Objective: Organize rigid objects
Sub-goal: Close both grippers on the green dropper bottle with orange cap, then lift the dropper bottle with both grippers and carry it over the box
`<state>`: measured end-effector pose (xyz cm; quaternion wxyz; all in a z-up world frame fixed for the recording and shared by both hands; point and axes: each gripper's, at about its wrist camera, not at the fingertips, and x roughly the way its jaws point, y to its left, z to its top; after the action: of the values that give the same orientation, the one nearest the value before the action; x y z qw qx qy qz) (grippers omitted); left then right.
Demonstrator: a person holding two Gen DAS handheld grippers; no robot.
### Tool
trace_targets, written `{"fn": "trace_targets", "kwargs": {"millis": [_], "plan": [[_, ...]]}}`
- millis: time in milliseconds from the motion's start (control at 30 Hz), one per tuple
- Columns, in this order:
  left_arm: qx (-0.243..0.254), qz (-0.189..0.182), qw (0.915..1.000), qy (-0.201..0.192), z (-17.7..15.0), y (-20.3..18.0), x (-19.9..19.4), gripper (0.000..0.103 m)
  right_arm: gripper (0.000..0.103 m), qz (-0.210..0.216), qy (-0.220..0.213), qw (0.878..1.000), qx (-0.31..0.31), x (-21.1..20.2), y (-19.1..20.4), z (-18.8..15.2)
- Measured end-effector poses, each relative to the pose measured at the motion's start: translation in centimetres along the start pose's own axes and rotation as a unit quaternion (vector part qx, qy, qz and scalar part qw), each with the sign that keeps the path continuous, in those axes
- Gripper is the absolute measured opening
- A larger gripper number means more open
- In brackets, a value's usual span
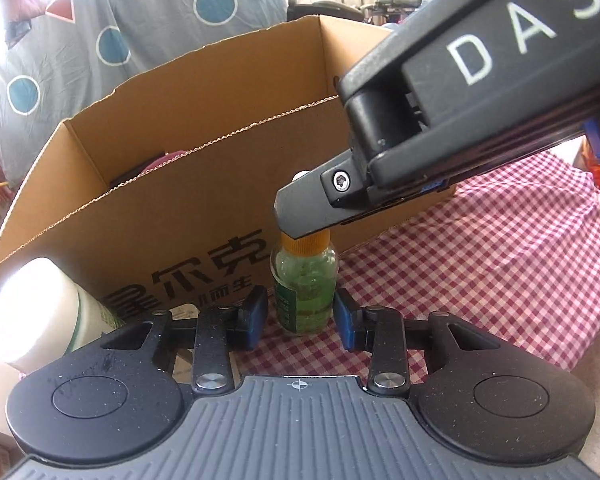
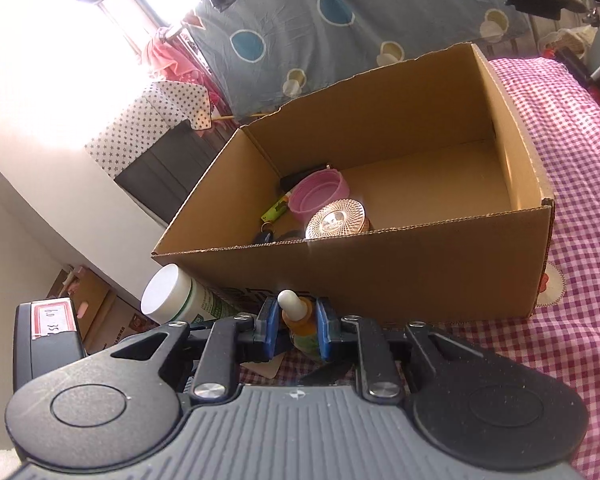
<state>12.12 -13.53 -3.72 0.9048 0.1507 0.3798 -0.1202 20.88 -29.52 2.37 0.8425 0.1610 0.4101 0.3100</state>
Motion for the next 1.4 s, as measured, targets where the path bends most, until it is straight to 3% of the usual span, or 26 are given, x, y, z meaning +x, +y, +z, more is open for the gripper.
{"fn": "trace_targets", "kwargs": {"millis": [133,300,500,1000,1400], "plan": [[0.001,-0.004,1.0,-0.004,-0.1,-0.5,0.1,0.031,0.02,0.008,-0.001,1.0,0.013,-0.4,-0.6,-0.2],[-0.021,-0.04,0.9989,-0.01,-0.1,-0.5,-0.6,0.031,0.02,0.002,-0.011,1.0,0.008,-1.9,-0.4,-0.2],[-0.011,-0.063,0.9979,-0.015,-1.1,-2.1,-0.7,0.031,0.021,-0.029,-0.016,0.999,-0.002,-3.1,-0.3,-0.7],[0.003,-0.045,0.9987,-0.025,-1.7,-2.9,-0.5,0.031,0.021,-0.032,-0.018,0.999,-0.003,-2.8,-0.3,-1.2],[-0.01,-0.022,0.997,-0.074,0.4,-1.0,-6.7,0.031,0.021,-0.003,-0.056,0.998,-0.042,-7.0,3.8,1.1]]}}
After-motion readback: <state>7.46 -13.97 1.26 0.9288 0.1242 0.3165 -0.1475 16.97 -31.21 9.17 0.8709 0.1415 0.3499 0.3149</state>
